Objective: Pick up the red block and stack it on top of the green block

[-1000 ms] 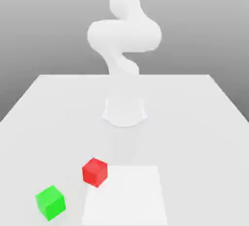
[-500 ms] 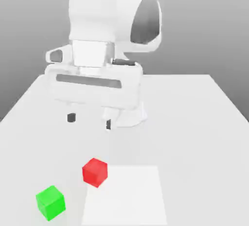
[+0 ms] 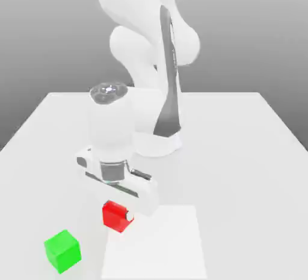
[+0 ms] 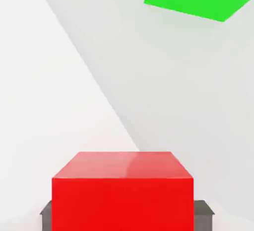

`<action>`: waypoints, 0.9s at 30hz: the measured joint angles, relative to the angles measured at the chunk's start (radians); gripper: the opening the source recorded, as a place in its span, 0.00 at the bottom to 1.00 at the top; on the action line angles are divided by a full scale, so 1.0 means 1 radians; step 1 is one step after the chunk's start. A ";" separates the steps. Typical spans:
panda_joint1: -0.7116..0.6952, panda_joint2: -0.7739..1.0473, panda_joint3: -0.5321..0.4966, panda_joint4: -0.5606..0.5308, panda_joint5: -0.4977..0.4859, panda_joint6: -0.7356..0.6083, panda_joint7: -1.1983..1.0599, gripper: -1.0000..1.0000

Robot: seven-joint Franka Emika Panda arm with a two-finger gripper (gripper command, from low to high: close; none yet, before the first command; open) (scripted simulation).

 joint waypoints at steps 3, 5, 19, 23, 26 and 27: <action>-0.002 -0.014 0.001 -0.002 -0.002 -0.012 0.001 0.00; -0.001 -0.076 -0.001 -0.011 -0.007 -0.066 0.005 0.00; -0.070 -0.095 -0.088 0.306 0.011 -0.402 -0.091 0.00; -0.084 0.030 -0.080 0.346 0.034 -0.319 -0.116 0.00; -0.090 0.085 -0.072 0.351 0.046 -0.269 -0.125 1.00; -0.090 0.085 -0.072 0.351 0.046 -0.269 -0.125 1.00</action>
